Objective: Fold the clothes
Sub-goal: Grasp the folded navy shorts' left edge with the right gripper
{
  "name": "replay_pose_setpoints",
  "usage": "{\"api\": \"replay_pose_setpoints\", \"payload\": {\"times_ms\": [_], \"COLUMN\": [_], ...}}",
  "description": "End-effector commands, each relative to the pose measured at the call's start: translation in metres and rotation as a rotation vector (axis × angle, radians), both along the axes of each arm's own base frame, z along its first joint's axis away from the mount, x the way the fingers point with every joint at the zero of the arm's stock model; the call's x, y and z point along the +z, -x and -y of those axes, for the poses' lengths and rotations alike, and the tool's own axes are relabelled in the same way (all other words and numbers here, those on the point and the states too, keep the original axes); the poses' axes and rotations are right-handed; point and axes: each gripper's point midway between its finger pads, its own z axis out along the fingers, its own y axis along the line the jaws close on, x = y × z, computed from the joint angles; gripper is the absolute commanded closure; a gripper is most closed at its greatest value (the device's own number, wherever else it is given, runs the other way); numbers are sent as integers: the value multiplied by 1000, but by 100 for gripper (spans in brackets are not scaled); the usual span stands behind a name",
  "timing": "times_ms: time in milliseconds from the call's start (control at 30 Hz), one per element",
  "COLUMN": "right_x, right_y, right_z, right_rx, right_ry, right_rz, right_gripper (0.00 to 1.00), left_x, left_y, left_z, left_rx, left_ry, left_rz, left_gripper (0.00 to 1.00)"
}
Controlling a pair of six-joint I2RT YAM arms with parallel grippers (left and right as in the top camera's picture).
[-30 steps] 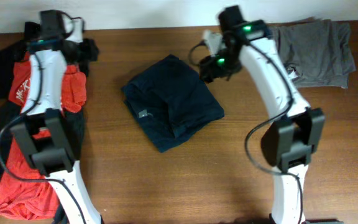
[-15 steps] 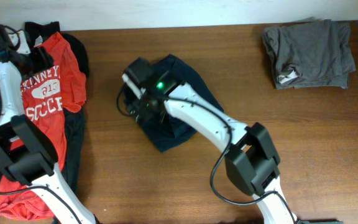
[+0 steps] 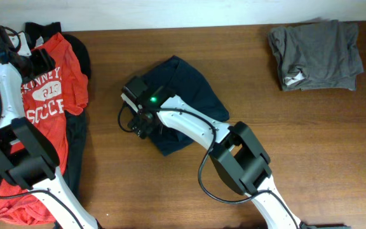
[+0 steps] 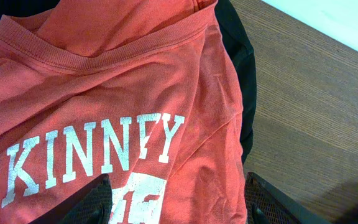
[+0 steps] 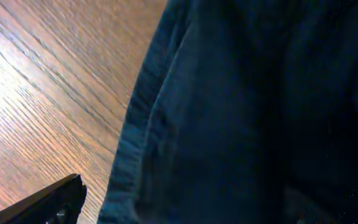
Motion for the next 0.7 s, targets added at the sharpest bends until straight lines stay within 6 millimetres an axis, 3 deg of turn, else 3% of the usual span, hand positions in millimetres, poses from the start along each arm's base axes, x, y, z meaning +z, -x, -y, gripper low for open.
{"api": "replay_pose_setpoints", "payload": {"times_ms": [0, 167, 300, 433, 600, 667], "right_x": [-9, -30, -50, -51, -46, -44], "right_y": [8, 10, 7, 0, -19, -23], "right_z": [-10, -14, -4, 5, 30, 38], "right_rx": [30, 36, -25, -81, -216, -247], "right_ry": [-10, 2, 50, 87, 182, 216], "right_rz": [-14, -31, -36, 2, 110, 142], "right_gripper": [1, 1, 0, 8, 49, 57], "left_x": [1, 1, -2, -6, -14, -17], "left_y": [-2, -2, -1, 0, 0, 1], "left_z": [0, 0, 1, 4, 4, 5], "left_rx": [5, 4, 3, -1, -1, -1], "left_ry": [0, 0, 3, 7, 14, 18], "left_rz": [4, 3, -3, -14, -29, -37], "left_gripper": [32, 32, 32, 32, 32, 32]}}
